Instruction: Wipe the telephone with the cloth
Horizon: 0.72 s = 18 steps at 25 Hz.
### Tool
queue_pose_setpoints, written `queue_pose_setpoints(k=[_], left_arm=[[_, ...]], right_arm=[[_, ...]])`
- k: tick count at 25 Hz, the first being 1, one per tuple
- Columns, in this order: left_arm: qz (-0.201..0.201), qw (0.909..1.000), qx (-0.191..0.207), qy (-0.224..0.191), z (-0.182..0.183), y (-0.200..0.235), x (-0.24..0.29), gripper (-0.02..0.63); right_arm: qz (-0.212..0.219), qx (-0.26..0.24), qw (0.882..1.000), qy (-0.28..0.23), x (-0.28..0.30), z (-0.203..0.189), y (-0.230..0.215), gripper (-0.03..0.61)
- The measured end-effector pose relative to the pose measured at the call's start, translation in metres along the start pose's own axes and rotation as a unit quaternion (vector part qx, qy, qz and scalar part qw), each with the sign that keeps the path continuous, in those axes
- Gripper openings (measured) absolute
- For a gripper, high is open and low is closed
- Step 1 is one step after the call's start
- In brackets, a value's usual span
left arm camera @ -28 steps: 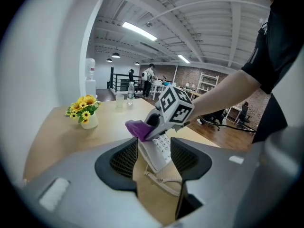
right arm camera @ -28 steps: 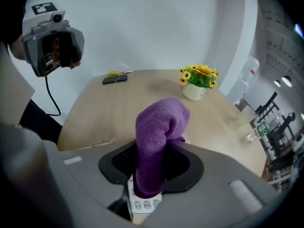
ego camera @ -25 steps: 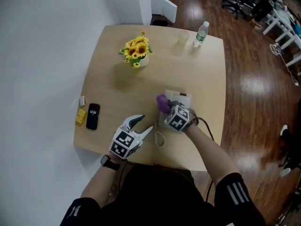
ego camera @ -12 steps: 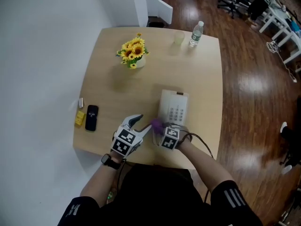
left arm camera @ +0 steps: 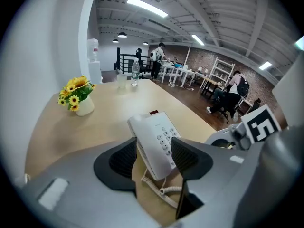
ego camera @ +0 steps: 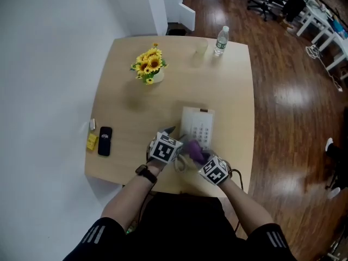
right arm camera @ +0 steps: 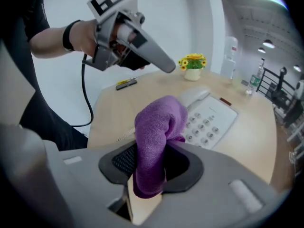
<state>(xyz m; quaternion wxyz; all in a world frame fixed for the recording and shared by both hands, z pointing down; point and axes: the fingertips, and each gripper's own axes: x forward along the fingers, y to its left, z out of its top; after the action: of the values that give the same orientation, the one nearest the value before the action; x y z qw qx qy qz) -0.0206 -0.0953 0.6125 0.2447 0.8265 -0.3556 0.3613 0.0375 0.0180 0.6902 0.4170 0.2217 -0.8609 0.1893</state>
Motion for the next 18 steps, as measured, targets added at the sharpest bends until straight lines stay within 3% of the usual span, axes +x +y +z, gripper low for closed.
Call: queue_pose_setpoints(k=[8, 12, 18], left_arm=[[0.075, 0.9961, -0.041, 0.020, -0.002, 0.018, 0.065, 0.265], [0.109, 0.9917, -0.058, 0.037, -0.014, 0.023, 0.078, 0.272], [0.126, 0.9881, -0.080, 0.036, -0.015, 0.020, 0.094, 0.276]], right_arm=[[-0.045, 0.098, 0.994, -0.027, -0.038, -0.046, -0.036, 0.138], [-0.052, 0.115, 0.991, -0.037, -0.045, -0.057, -0.044, 0.138], [-0.051, 0.117, 0.991, -0.046, -0.045, -0.058, -0.051, 0.139]])
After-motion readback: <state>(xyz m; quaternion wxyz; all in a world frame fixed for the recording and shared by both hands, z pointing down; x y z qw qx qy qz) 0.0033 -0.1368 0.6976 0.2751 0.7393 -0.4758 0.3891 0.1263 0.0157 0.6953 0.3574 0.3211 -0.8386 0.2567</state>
